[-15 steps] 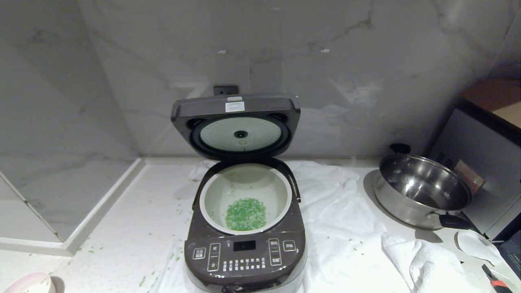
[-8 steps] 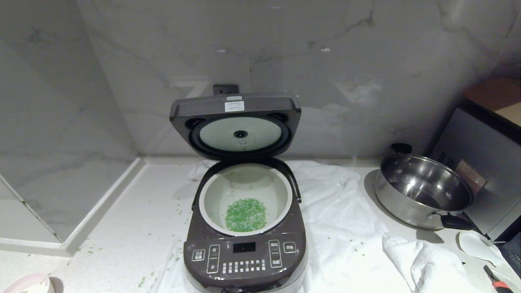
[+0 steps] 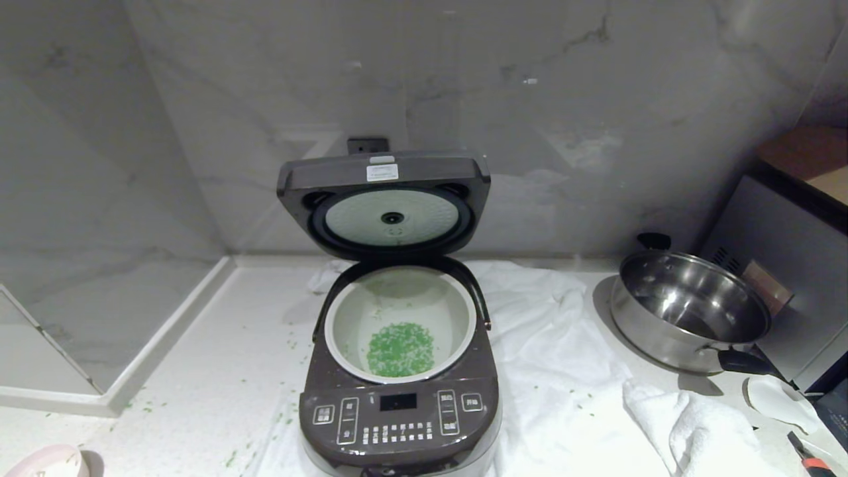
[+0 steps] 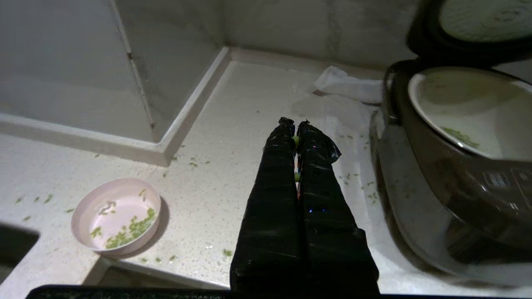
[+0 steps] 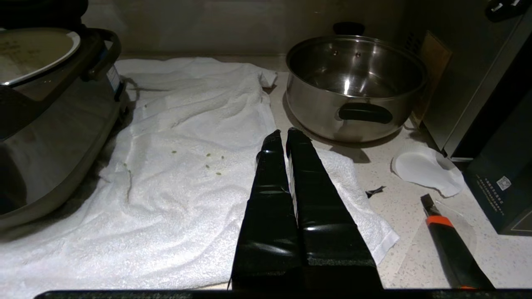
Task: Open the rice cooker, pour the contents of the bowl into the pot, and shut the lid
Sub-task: Pick up the bowl on the table
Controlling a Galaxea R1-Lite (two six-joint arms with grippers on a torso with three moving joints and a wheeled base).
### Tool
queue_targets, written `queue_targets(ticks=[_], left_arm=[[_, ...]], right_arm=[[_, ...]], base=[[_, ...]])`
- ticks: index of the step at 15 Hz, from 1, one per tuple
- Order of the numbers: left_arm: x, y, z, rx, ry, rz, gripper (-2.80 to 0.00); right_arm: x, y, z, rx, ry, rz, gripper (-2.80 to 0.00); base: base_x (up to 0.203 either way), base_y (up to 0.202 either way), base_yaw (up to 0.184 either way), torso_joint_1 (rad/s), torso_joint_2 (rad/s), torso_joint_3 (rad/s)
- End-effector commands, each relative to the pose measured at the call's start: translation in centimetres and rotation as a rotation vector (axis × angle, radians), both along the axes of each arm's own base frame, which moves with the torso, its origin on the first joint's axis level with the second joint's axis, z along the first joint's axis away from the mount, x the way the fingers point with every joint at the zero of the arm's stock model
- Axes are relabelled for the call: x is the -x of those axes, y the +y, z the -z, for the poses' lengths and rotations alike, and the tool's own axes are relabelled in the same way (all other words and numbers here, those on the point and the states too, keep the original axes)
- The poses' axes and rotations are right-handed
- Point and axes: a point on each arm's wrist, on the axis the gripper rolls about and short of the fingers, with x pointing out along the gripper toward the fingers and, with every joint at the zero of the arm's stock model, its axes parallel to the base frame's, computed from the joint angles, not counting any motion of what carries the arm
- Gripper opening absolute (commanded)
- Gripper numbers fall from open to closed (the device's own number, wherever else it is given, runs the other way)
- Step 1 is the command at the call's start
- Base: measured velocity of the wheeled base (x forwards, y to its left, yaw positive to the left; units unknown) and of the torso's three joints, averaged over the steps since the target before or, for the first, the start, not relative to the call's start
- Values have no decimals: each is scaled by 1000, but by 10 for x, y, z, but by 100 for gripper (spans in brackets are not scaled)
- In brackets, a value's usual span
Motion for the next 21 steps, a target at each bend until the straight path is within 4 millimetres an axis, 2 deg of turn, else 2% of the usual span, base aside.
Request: queue_targets(ticks=[1,3,5,7,9,12,17,21], left_arm=[[-45,2,-24,-8,214,-122,-280],[-63,5,-38,-31,328,-239,-280],[-70,8,-34,-54,509,-308,-280],[-81,13,-30,-59,601,-379,-280],[-96,24,-29,-67,674,-471,-280],[-121,55,-26,-99,749,-570,-280],[-133,109,-6,-41,823,-474,-280],[-134,130,12,49,878,-437,-280]], right_arm=[[0,0,1,0,3,0,-280],[0,0,0,0,2,0,-280],[0,0,0,0,3,0,-280],[0,0,0,0,2,0,-280],[0,0,0,0,2,0,-280],[0,0,0,0,2,0,-280],[0,0,0,0,2,0,-280],[0,0,0,0,2,0,-280]], base=[[0,0,0,0,0,0],[0,0,0,0,0,0],[0,0,0,0,0,0],[0,0,0,0,0,0],[0,0,0,0,0,0],[0,0,0,0,0,0],[0,0,0,0,0,0],[0,0,0,0,0,0]])
